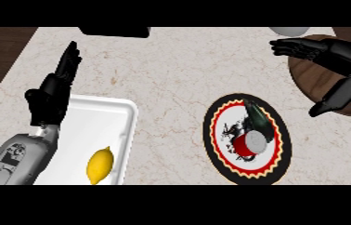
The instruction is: Pick the eggplant from the plate and place it in the bowl
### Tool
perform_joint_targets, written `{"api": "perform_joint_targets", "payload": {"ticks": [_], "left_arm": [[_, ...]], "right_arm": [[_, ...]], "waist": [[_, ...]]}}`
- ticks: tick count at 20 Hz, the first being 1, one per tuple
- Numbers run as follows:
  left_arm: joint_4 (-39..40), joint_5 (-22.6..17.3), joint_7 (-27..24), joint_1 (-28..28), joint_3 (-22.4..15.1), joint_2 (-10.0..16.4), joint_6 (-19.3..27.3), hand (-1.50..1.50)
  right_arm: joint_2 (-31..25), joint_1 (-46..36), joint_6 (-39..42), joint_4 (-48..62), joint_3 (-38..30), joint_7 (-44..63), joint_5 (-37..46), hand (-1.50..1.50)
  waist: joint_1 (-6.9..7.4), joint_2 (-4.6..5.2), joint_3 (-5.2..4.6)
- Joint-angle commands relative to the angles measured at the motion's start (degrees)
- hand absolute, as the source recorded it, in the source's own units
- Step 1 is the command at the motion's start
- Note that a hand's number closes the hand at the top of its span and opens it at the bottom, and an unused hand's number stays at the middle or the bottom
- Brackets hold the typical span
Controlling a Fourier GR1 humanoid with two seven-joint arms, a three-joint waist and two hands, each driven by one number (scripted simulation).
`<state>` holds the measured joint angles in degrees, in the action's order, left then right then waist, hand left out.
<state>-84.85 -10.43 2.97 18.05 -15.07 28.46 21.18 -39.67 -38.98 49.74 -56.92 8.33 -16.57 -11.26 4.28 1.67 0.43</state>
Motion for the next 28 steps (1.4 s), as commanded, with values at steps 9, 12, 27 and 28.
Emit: {"api": "perform_joint_targets", "payload": {"ticks": [9, 12, 27, 28], "left_arm": [[0.40, 2.33, 2.03, 1.34, -0.21, -1.56, 1.78, 0.00], [-2.40, 2.31, 3.91, -0.16, -0.77, -0.39, 0.89, 0.00], [0.37, 5.19, 2.57, -0.51, 0.50, -2.95, 1.51, 0.00], [0.67, 2.63, -0.24, -2.92, 2.94, -1.03, -1.37, 0.00]], "right_arm": [[0.55, -5.54, 1.58, -0.22, 17.65, -17.64, 21.12, -1.50], [0.30, -5.69, 2.50, -1.14, 22.72, -19.02, 23.01, -1.50], [7.20, -13.43, -11.11, 16.64, 39.55, -27.00, 38.13, -1.50], [7.67, -10.84, -14.02, 16.59, 40.63, -28.31, 38.81, -1.50]], "waist": [[-0.63, -0.34, -0.20], [-0.45, -0.76, -0.21], [-1.75, -0.76, -0.38], [-1.86, -0.85, -0.40]]}}
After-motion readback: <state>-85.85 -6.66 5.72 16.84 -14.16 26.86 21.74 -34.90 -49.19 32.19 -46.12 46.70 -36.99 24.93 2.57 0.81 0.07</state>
